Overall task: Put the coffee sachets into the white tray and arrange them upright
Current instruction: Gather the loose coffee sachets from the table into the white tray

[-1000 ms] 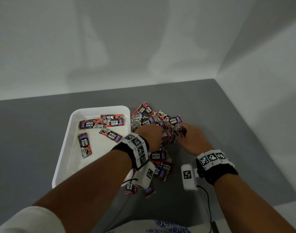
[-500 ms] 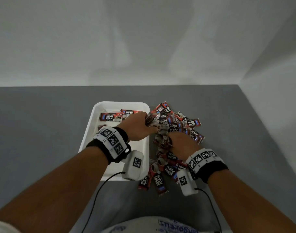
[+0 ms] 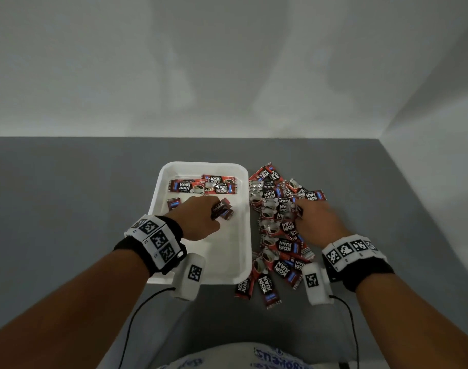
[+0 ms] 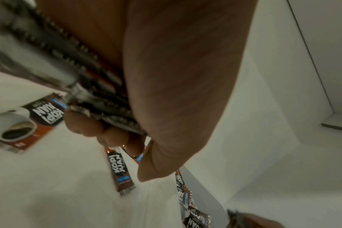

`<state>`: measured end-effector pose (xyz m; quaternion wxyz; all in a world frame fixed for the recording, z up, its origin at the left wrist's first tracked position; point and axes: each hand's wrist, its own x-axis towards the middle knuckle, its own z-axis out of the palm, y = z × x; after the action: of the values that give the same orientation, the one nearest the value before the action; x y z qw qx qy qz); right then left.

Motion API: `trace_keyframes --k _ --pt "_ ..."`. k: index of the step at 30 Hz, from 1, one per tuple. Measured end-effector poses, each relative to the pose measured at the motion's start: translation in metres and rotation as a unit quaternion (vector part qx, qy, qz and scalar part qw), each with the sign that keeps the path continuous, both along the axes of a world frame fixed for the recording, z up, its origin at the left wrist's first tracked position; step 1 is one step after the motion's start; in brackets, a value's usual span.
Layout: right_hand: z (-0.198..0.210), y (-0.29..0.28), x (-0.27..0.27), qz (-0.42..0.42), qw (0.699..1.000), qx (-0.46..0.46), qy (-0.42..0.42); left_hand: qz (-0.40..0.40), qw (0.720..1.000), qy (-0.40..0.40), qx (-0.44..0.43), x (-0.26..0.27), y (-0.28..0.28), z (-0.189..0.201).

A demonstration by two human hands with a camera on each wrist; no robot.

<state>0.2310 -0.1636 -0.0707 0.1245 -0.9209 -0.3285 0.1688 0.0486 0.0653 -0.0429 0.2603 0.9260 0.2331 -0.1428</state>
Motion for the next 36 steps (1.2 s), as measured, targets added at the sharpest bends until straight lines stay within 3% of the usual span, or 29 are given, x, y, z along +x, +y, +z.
trace_keyframes --k 4,7,11,15,18,24,36 --pt "0.034 0.02 -0.027 0.01 0.995 0.097 0.038 0.001 0.999 0.032 -0.028 -0.016 0.009 -0.001" --pt "0.06 0.048 -0.063 0.066 0.986 0.124 0.086 -0.006 0.998 0.049 -0.041 -0.027 0.013 -0.003" --pt "0.052 0.086 -0.111 0.143 0.978 0.072 0.133 -0.066 0.994 0.083 0.015 -0.046 0.009 -0.009" --pt "0.015 0.105 -0.143 0.218 0.972 -0.034 0.087 -0.149 0.983 0.11 0.014 -0.061 0.008 -0.019" --pt "0.0 0.105 -0.155 0.252 0.963 -0.071 0.061 -0.15 0.984 0.094 -0.014 -0.071 0.017 -0.018" --pt "-0.005 0.103 -0.153 0.233 0.965 -0.012 0.122 -0.153 0.983 0.102 0.003 -0.083 0.029 -0.019" --pt "-0.003 0.083 -0.146 0.219 0.97 0.061 0.087 -0.105 0.994 0.032 -0.027 -0.082 0.023 -0.016"
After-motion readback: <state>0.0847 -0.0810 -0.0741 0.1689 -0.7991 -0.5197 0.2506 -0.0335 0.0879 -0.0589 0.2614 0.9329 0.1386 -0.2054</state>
